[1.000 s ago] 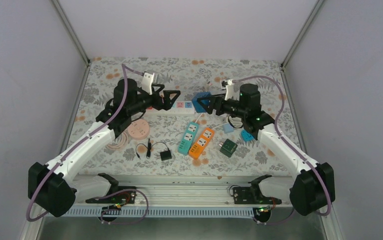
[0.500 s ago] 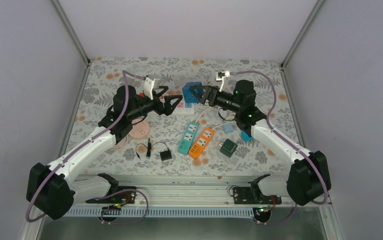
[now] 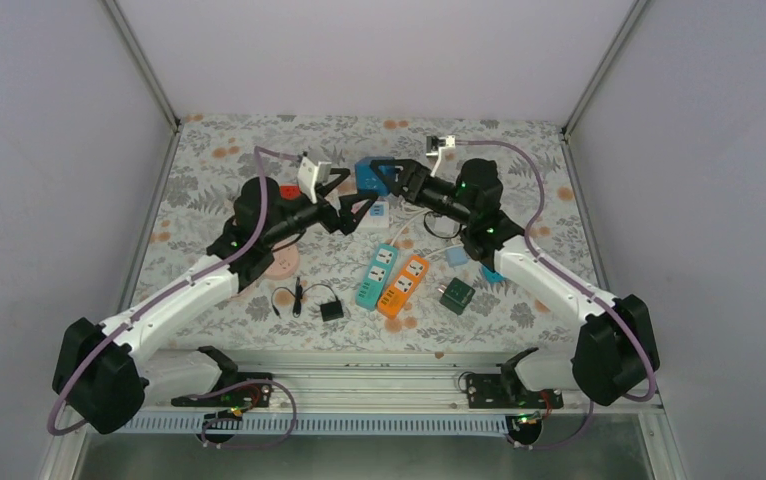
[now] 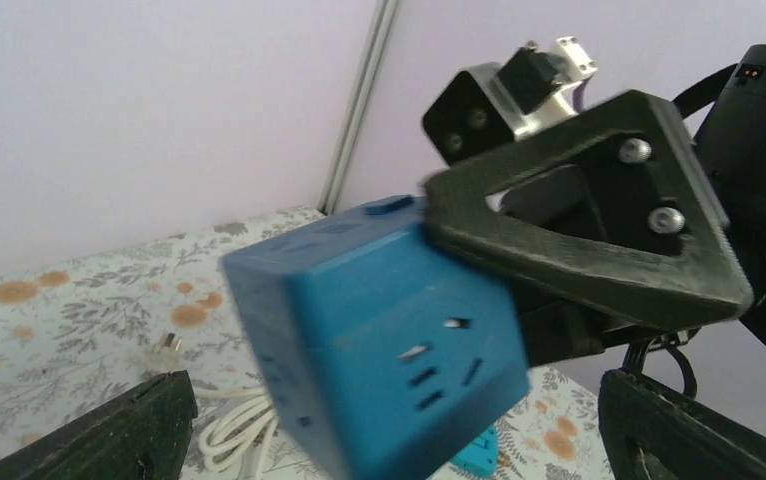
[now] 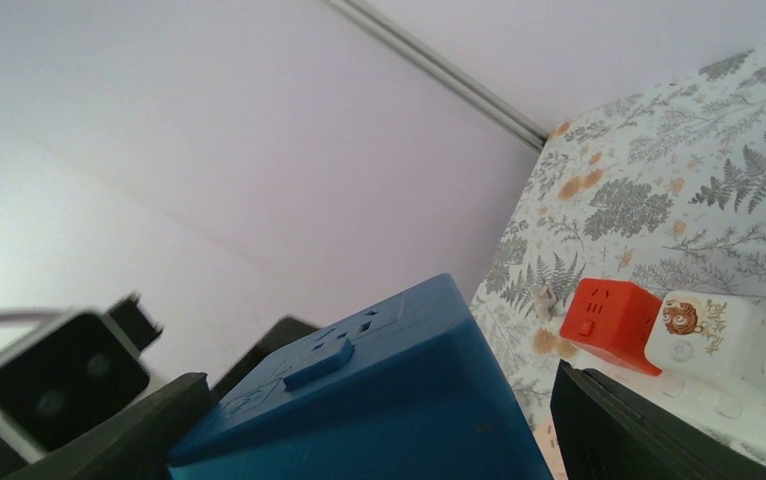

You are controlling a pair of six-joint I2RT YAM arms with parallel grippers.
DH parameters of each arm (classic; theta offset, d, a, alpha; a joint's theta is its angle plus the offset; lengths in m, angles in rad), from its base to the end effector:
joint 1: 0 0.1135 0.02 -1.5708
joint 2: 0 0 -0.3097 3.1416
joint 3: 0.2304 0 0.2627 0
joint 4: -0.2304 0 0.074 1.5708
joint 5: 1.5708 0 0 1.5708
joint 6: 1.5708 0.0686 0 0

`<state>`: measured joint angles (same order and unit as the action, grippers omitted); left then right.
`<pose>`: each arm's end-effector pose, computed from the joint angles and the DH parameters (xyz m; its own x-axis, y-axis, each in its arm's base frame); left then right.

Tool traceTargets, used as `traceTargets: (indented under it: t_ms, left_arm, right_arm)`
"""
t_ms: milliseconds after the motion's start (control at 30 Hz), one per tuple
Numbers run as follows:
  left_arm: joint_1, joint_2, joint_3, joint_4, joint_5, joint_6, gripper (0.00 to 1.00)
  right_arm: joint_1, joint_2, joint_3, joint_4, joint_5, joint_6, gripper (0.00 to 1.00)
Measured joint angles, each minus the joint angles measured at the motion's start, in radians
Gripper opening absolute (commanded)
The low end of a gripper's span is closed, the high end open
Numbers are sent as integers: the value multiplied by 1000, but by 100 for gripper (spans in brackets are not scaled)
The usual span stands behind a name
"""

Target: Insert the plug

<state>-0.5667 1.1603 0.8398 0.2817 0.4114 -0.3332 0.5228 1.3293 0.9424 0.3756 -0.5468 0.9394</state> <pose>0.2340 -0.1814 0.3685 -0.3021 -0.1631 -0.9392 0.7729 0.5348 -0.3415 0.2751 0.1997 0.3718 -0.7137 0.3845 -0.5855 -0.5097 0.2882 0.8106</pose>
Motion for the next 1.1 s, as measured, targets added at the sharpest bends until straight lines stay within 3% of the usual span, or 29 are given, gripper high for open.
traceTargets:
  t_ms: [200,533,667,767,867,1033,1100]
  left_arm:
    - [-90,35,-62,151,-140,-28,99]
    - [-158,162,-85,282,-333,-53,87]
    - [-173,164,-87,311,-374,-37,90]
    - [-177,164,-93,340,-393,-18,100]
    - [-180,164,-96,359,-416,3,100]
    - [-189,164,-100,383,-430,34,84]
    - [-193,163,-100,383,-427,46,84]
  right_arm:
    - [67,-1,5,-31,167,123,62]
    - [106,-2,36,-94,262,176,62]
    - [112,-14,43,-119,287,180,62]
    - [113,-21,52,-131,292,180,62]
    - [113,-22,58,-138,292,184,62]
    - [113,-22,66,-161,291,185,65]
    - [113,-21,66,-165,287,176,66]
